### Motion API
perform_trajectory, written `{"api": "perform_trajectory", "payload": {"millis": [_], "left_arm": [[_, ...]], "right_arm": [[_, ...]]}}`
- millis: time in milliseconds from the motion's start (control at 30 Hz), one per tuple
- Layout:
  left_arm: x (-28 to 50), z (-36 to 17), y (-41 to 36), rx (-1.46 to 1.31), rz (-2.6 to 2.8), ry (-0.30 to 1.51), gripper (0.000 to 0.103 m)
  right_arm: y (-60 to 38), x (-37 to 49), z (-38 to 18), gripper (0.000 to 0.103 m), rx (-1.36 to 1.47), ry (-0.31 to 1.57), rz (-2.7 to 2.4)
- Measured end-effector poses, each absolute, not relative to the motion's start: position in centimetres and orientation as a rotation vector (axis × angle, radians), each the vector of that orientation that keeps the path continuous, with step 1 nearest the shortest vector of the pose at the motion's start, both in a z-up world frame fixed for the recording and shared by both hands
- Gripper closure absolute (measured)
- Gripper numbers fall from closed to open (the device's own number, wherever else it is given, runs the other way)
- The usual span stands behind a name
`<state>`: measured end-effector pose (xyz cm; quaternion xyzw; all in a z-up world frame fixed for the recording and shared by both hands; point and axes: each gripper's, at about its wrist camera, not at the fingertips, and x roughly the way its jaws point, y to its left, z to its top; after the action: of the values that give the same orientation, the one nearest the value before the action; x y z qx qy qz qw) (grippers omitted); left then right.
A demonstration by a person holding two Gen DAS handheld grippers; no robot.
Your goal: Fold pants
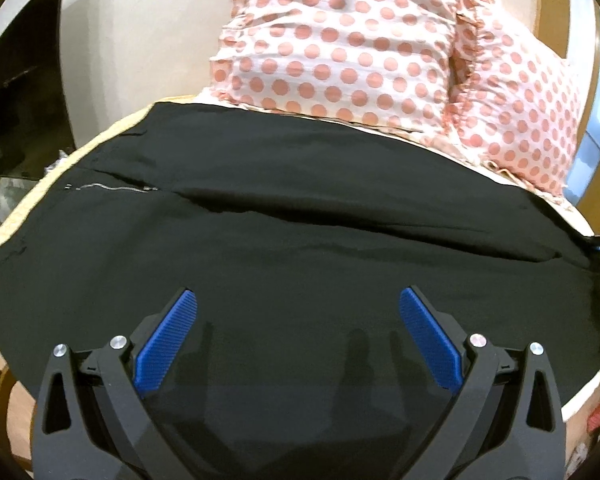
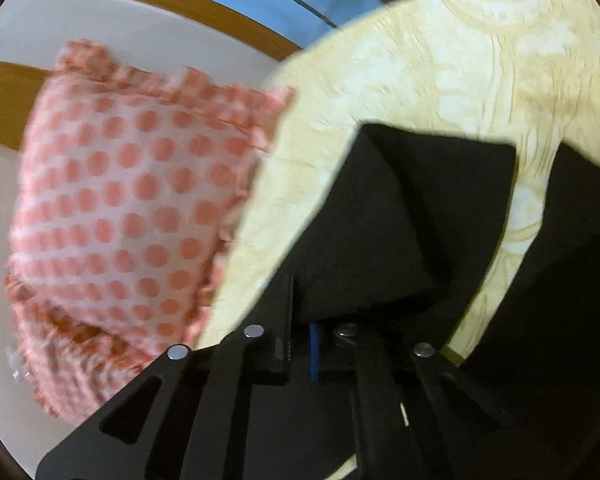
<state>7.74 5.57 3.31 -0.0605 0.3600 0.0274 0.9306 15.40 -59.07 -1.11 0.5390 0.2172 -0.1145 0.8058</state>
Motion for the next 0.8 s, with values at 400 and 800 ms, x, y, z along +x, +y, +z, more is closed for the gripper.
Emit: {"api": "perform_trajectory", "payload": {"millis": [400,800], "left_arm": [[10.1,7.7,8.4,-0.104,0.048,0.667,0.002],[27.3,9.0,12.2,-0.293,0.056,0.832,0.002]], "right_arm": [[-57.2,-1.3,0.7,0.099,1.025,0.255,-0.173],[-57.0,-1.0,-2.8,0.099,1.028,0.423,-0.221]]}}
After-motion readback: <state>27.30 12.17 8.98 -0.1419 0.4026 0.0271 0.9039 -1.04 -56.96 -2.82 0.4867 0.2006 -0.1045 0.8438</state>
